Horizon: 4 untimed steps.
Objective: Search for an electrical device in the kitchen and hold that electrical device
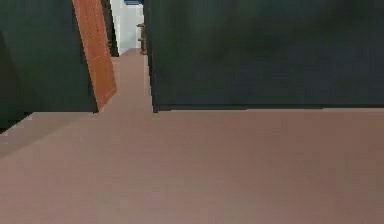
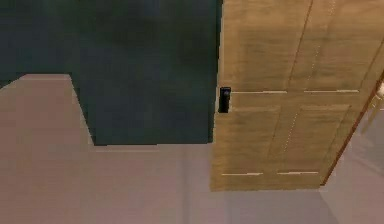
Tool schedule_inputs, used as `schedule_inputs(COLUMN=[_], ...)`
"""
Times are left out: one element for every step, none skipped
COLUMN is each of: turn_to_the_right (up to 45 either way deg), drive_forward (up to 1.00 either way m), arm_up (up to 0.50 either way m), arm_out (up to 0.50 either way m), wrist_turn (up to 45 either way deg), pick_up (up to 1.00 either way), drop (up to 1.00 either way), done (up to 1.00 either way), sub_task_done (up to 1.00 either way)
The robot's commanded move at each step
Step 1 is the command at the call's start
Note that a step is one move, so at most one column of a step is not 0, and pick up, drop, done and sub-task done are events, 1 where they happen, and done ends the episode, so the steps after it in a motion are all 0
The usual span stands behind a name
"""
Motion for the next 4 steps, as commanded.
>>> schedule_inputs(turn_to_the_right=[-45.0, -18.0, 0.0, 45.0], drive_forward=[0.0, 0.0, 0.2, 0.0], arm_up=[0.0, 0.0, 0.0, 0.0], arm_out=[0.0, 0.0, 0.0, 0.0], wrist_turn=[0.0, 0.0, 0.0, 0.0], pick_up=[0.0, 0.0, 0.0, 0.0], drop=[0.0, 0.0, 0.0, 0.0], done=[0.0, 0.0, 0.0, 0.0], sub_task_done=[0.0, 0.0, 0.0, 0.0])
